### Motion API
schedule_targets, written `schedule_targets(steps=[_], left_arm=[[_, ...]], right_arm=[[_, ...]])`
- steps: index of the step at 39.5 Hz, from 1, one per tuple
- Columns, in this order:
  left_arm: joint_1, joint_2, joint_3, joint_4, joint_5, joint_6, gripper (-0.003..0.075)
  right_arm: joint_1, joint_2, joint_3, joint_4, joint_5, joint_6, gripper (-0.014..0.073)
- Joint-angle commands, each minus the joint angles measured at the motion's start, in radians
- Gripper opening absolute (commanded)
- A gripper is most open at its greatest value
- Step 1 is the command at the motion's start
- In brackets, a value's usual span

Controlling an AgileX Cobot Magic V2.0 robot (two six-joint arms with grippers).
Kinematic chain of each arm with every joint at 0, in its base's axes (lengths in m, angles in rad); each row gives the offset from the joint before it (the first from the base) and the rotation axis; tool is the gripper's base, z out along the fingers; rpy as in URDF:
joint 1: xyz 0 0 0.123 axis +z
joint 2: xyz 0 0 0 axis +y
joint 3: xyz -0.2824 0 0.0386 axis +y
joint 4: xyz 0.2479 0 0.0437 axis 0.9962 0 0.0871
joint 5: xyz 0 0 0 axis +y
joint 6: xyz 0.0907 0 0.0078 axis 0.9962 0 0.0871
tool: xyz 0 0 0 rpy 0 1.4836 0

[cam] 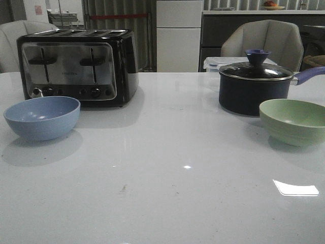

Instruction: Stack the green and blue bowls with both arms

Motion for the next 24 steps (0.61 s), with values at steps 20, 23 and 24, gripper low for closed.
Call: schedule_targets(steps=[20,23,24], left_arm=[[-0.001,0.351,-0.151,-0.011,0.316,-0.007,0.0095],[-0.001,0.375,-0.151,-0.011,0.318,-0.007,0.0095],[-0.001,0.382,-0.151,-0.011,0.318,-0.007,0.0095]], right_arm=[[-0.008,0.426,-0.116,-0.001,0.271,-0.006,0.0018],[-0.008,0.459,-0.116,-0.001,0.273,-0.006,0.0018],[-0.008,0.470,-0.116,-0.001,0.275,-0.006,0.0018]])
